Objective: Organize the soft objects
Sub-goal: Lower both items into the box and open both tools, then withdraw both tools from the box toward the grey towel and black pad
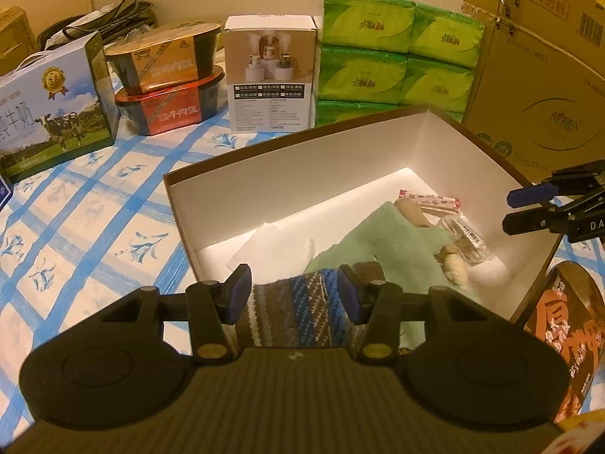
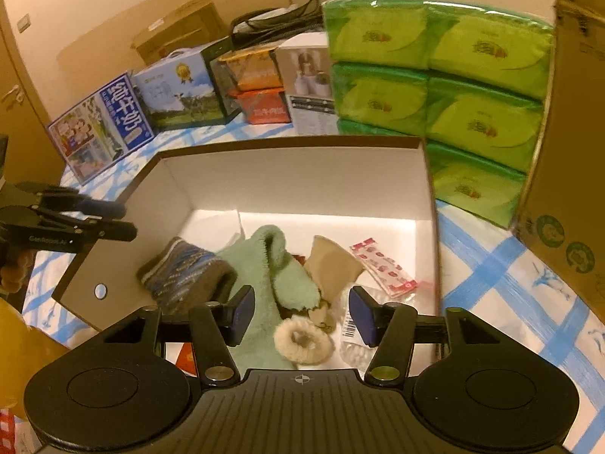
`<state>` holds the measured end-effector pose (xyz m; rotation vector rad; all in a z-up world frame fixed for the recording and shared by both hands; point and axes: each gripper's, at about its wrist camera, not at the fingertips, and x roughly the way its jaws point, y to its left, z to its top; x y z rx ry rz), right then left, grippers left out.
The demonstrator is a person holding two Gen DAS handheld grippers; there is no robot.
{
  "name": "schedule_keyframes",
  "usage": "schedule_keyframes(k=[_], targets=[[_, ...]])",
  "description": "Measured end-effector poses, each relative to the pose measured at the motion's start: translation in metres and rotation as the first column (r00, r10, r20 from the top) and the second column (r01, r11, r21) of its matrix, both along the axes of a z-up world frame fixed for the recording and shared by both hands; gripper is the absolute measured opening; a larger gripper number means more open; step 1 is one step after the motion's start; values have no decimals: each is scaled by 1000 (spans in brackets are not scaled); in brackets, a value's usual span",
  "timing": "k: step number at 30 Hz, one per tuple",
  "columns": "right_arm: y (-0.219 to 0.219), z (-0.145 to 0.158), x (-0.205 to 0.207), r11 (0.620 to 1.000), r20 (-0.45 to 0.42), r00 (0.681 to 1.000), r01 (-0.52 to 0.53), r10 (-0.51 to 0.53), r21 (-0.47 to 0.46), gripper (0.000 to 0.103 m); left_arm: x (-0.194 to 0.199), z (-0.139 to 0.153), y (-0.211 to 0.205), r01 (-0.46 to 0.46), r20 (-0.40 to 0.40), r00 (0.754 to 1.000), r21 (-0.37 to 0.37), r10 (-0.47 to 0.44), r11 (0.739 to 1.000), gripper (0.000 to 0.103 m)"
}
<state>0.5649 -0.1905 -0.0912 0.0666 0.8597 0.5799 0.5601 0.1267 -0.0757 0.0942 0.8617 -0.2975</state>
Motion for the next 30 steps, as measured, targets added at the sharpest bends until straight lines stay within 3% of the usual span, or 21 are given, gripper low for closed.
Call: schedule_keyframes(k=[13,22,30], targets=[[-42,57,-63,989,89,992,74,-86,125,58,-59,52,37,-82,80,993,-83,88,993,46],[-72,93,-151,980,146,985,58,-87,189,72,-150,84,64,-146,114,981,-92,156,985,49],[-86,93,-227,974,112,990,65,-91,218,78,-234,95,52,-163,116,978,-83,172,983,51]])
